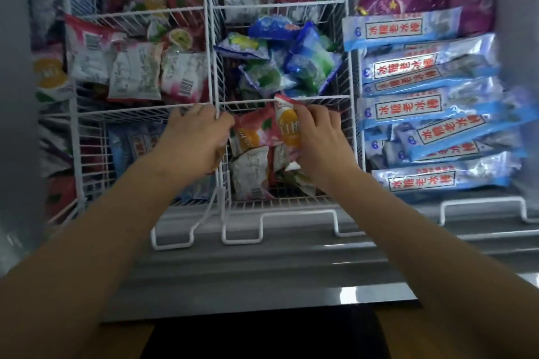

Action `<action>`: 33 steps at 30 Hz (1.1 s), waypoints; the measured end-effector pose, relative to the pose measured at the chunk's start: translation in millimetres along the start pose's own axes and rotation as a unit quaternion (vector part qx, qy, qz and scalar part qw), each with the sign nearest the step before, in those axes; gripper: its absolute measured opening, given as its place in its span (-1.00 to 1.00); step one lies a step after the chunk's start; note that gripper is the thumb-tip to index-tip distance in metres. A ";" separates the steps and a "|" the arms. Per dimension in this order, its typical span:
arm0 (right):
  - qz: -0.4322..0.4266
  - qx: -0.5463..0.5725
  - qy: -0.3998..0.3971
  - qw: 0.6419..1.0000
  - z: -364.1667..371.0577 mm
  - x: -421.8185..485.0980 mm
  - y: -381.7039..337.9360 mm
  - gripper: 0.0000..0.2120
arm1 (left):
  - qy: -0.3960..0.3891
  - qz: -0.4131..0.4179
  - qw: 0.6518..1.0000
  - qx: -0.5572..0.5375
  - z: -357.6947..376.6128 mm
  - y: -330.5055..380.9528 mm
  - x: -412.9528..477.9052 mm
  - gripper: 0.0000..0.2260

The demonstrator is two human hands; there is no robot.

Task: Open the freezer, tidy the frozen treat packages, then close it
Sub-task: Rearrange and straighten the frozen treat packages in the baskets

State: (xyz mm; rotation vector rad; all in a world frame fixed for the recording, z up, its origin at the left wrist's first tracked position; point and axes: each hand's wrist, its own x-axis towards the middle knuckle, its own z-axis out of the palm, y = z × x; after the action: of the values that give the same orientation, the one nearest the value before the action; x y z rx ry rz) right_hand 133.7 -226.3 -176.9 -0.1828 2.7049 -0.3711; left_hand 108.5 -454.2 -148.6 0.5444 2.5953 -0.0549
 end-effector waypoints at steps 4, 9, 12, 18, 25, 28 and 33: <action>0.013 -0.005 -0.019 1.000 7.7 -13.1 27.5 -0.18 | -0.017 0.023 0.997 -0.077 -9.7 -13.4 0.8 -0.49; -0.011 -0.050 -0.083 0.995 21.1 -15.2 32.3 -0.04 | -0.051 0.048 0.990 -0.124 10.6 12.5 21.4 -0.31; -0.041 -0.115 -0.157 0.980 36.7 -13.1 37.3 0.03 | -0.080 0.025 0.996 -0.040 47.1 38.3 32.2 -0.18; -0.073 -0.134 -0.143 0.978 56.9 3.2 35.4 -0.07 | -0.180 -0.045 0.978 -0.098 96.8 62.1 30.7 -0.15; -0.128 -0.166 -0.125 0.970 77.0 15.7 21.4 -0.15 | -0.158 -0.064 0.985 -0.017 118.2 69.9 26.1 -0.20; -0.130 -0.182 -0.136 0.965 73.6 17.4 24.4 -0.16 | -0.144 -0.054 0.988 -0.014 121.0 68.0 25.5 -0.16; -0.118 -0.148 -0.160 0.969 58.3 11.2 17.8 -0.16 | -0.073 -0.013 0.995 -0.063 104.1 67.2 21.7 -0.24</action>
State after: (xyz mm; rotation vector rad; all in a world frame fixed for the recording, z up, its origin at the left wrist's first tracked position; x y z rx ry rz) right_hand 145.9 -224.7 -237.7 -0.6006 2.4074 0.0044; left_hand 164.2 -398.4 -246.7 0.4432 2.4434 0.0569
